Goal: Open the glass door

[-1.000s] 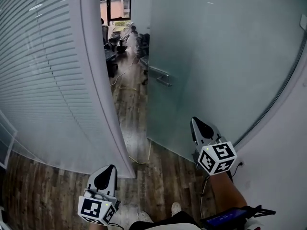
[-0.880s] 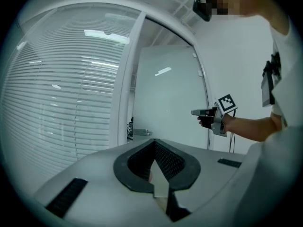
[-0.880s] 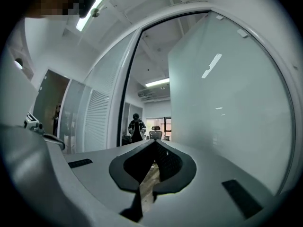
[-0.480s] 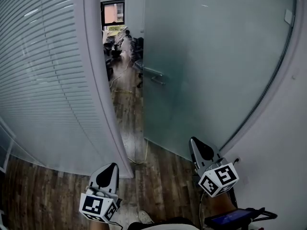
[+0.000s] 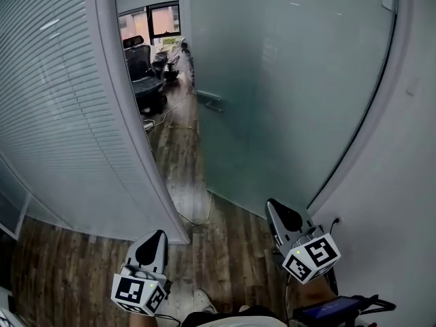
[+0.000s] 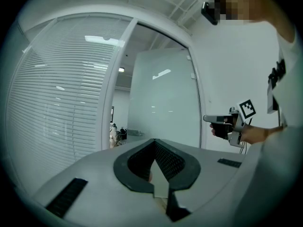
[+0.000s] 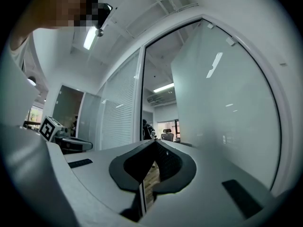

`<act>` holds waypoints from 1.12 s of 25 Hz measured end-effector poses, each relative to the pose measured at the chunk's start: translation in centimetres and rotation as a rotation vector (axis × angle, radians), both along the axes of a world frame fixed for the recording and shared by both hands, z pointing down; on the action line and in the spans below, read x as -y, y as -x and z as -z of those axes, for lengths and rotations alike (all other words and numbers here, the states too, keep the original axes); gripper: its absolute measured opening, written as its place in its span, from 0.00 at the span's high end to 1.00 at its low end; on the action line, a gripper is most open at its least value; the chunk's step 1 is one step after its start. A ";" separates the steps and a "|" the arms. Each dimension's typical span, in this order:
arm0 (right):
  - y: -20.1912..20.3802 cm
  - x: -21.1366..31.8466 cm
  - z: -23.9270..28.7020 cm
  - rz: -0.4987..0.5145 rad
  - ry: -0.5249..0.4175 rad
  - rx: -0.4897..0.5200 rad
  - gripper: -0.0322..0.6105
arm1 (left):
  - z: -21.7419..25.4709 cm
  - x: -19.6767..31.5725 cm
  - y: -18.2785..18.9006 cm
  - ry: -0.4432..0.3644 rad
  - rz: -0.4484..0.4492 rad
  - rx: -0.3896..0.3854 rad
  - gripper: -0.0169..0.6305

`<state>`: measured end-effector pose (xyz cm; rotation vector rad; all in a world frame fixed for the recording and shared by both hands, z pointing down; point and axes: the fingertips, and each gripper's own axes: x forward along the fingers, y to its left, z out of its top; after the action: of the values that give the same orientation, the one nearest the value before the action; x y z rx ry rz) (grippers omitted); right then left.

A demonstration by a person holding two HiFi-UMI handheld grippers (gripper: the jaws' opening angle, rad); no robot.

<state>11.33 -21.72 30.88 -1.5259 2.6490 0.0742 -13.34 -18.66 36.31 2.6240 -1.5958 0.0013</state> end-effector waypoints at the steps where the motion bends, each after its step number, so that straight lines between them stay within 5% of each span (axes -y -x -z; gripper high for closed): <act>1: -0.5 -0.7 0.2 0.011 -0.001 0.004 0.95 | 0.3 -0.8 -0.5 0.000 0.009 0.004 0.98; 15: -1.4 -8.5 1.7 0.098 -0.009 -0.007 0.95 | 3.5 -8.9 -3.2 -0.025 0.048 0.034 0.97; 28: 4.9 -11.0 2.6 0.066 -0.011 -0.035 0.95 | 4.6 -10.7 2.4 -0.038 0.006 0.007 0.97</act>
<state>6.47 -10.69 28.28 -1.4456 2.7191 0.1126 -15.78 -7.99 31.72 2.6508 -1.6214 -0.0198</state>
